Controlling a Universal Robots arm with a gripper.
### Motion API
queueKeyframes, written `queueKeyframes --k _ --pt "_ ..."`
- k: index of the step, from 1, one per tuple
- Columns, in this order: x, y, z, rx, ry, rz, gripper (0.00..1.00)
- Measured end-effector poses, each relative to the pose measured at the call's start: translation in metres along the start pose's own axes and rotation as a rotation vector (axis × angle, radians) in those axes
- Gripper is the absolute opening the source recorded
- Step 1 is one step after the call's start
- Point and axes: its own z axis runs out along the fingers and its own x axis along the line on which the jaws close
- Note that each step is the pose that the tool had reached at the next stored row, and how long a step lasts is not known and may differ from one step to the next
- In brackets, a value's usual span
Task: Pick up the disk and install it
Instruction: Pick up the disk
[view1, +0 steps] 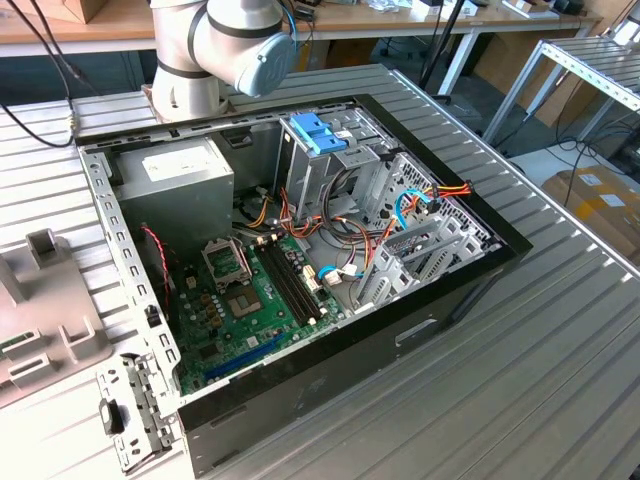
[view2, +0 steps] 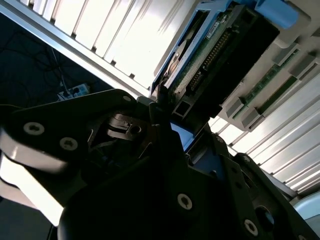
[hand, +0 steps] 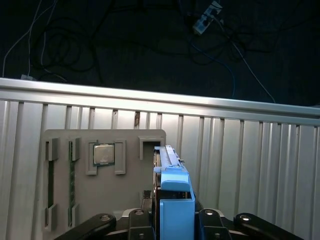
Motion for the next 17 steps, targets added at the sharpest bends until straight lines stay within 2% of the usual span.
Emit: queueKeyframes --k 17 --pt "-0.001 0.0005 -0.0111 0.0005 -0.0074 0.0 0.37"
